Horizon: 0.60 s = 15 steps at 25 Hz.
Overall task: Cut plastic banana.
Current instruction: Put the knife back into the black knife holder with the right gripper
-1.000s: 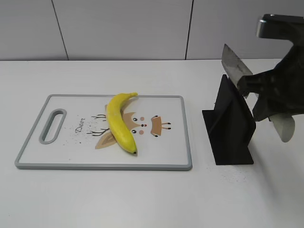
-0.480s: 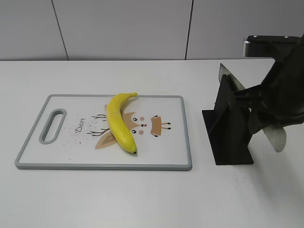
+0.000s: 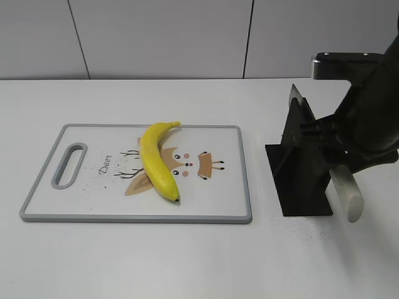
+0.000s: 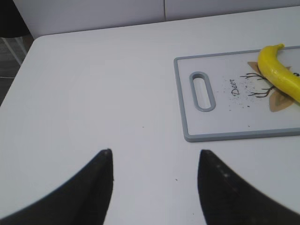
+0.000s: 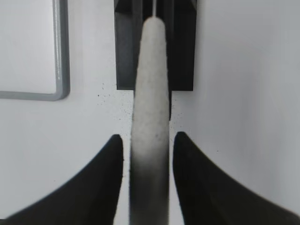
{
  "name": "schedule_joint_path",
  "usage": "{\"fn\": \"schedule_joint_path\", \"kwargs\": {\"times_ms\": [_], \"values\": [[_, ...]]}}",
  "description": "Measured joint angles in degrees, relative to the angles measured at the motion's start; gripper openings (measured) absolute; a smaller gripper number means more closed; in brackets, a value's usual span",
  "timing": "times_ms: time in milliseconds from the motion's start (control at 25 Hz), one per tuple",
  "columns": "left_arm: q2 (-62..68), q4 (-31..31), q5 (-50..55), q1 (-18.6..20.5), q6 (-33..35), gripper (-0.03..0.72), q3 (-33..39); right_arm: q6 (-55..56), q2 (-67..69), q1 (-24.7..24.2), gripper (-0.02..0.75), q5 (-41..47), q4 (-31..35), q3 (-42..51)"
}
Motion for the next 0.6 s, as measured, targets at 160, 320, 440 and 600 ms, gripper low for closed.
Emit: {"fn": "schedule_joint_path", "kwargs": {"times_ms": [160, 320, 440, 600], "values": [[0.0, 0.0, 0.0, 0.0, 0.0, 0.547, 0.0, -1.4, 0.0, 0.0, 0.539, -1.3, 0.0, 0.0], [0.0, 0.0, 0.0, 0.0, 0.0, 0.547, 0.0, -2.3, -0.3, 0.0, 0.615, -1.5, 0.0, -0.1], [0.0, 0.0, 0.0, 0.0, 0.0, 0.547, 0.0, -4.1, -2.9, 0.0, 0.620, -1.5, 0.0, -0.1], [0.0, 0.0, 0.0, 0.0, 0.0, 0.547, 0.0, -10.4, -11.1, 0.0, 0.622, -0.2, 1.7, -0.1]]}}
